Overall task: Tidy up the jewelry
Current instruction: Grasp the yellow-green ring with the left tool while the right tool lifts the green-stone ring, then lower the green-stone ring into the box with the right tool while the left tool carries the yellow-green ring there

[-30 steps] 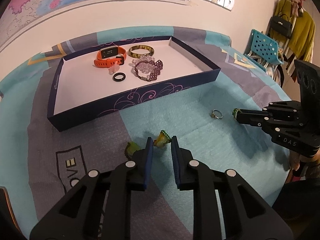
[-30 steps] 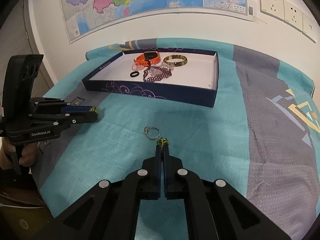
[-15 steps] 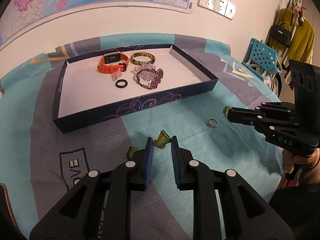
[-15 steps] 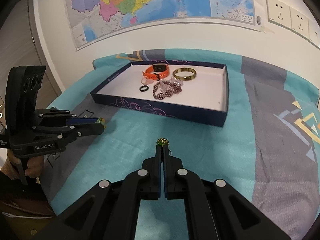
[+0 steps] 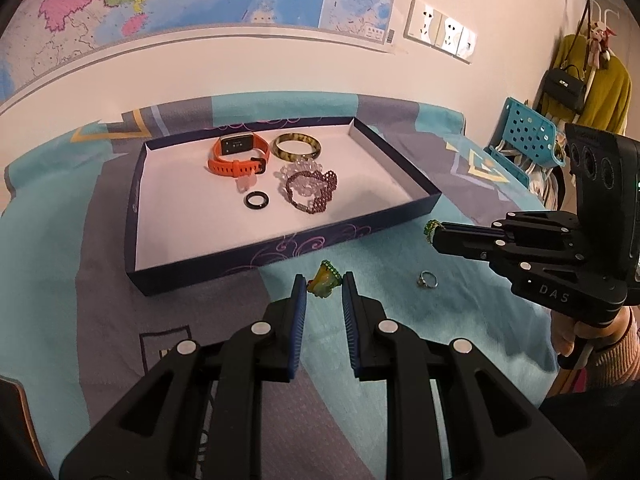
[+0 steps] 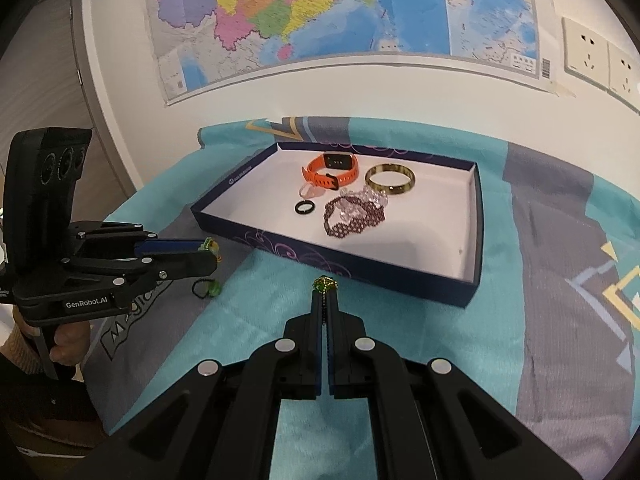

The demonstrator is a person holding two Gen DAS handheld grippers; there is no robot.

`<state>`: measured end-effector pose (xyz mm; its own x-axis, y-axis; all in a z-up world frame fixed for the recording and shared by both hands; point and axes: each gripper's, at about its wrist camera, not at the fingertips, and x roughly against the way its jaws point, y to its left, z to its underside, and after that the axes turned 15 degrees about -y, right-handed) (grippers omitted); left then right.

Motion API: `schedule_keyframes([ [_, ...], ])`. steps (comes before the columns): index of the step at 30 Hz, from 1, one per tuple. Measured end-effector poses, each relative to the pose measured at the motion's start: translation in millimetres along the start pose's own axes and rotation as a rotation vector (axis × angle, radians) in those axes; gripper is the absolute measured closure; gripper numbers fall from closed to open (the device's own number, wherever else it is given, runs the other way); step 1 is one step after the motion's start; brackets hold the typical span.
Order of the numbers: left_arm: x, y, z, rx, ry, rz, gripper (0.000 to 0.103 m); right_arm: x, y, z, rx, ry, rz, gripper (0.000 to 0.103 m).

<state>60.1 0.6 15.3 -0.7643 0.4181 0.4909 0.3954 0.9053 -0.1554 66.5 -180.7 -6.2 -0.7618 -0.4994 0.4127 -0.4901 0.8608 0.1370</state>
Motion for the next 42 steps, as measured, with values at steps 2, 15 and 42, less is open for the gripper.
schedule_keyframes([
  [2, -1, 1, -2, -0.002, -0.005, -0.002, 0.084, -3, 0, -3, 0.003, -0.002, -0.001, 0.102],
  [15, -7, 4, -15, -0.006, -0.024, -0.010, 0.084, -19, 0, -21, 0.020, -0.015, -0.013, 0.102],
  [42, -24, 18, -29, 0.004, -0.029, -0.041, 0.084, -43, -9, -34, 0.000, -0.010, -0.027, 0.102],
])
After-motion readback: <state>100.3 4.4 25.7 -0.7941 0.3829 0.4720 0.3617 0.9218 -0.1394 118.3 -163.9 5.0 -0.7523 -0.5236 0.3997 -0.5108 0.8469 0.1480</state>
